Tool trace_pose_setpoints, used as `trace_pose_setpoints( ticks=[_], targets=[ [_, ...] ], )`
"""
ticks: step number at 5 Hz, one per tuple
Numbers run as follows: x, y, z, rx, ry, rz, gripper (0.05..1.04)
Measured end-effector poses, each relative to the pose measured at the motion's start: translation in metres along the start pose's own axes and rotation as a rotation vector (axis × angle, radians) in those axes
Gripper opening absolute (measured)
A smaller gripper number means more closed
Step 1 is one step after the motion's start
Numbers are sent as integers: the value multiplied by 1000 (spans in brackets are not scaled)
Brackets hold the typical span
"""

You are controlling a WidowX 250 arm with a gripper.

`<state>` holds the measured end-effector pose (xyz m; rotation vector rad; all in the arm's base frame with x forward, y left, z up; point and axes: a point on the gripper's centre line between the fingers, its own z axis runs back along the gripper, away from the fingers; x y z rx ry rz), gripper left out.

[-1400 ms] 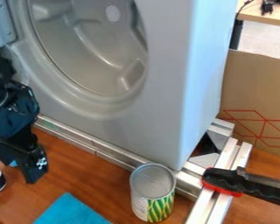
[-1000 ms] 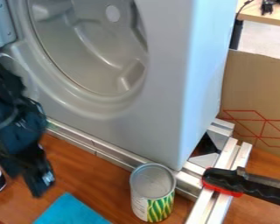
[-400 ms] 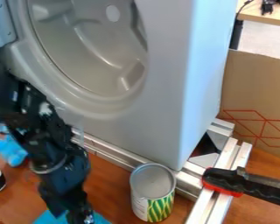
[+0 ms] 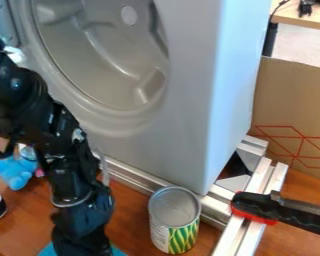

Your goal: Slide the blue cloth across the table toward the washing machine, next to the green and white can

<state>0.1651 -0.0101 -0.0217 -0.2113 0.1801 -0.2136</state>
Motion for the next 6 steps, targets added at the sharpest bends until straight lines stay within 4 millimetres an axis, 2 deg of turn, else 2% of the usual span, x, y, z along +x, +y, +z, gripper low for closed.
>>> trace_pose_setpoints(
  ticks=[1, 2, 3, 5, 6],
  targets=[
    [2, 5, -4, 2, 37, -5, 1001],
    [-3, 31, -1, -1, 50, 66, 1001],
    [4, 54, 5, 6, 58, 92, 1001],
    [39, 75, 18, 37, 17, -12, 1001],
    [55, 73, 24, 63, -129, -118, 1001]
  ],
)
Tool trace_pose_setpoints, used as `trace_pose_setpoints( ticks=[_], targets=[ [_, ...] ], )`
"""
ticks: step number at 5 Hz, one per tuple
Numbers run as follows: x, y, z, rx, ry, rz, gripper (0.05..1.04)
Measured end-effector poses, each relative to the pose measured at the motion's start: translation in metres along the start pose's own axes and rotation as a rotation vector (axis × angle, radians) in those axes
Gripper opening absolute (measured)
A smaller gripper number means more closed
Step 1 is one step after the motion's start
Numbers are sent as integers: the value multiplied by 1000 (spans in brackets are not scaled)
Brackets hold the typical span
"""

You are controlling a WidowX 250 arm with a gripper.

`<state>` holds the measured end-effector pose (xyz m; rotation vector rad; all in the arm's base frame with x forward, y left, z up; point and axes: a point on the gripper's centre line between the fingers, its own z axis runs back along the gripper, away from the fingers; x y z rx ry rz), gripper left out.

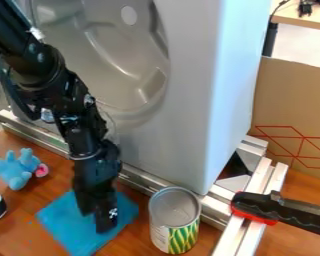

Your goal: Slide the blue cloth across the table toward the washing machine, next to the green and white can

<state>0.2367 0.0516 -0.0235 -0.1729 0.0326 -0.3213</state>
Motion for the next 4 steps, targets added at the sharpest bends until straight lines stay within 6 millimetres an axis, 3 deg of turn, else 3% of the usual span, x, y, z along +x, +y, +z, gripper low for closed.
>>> trace_pose_setpoints(
  ticks=[2, 3, 4],
  targets=[
    [-7, 3, 33, 112, -155, 35, 1001],
    [-24, 1, 62, 174, -218, 149, 1001],
    [-47, -11, 80, 207, -205, 254, 1001]
  ],
)
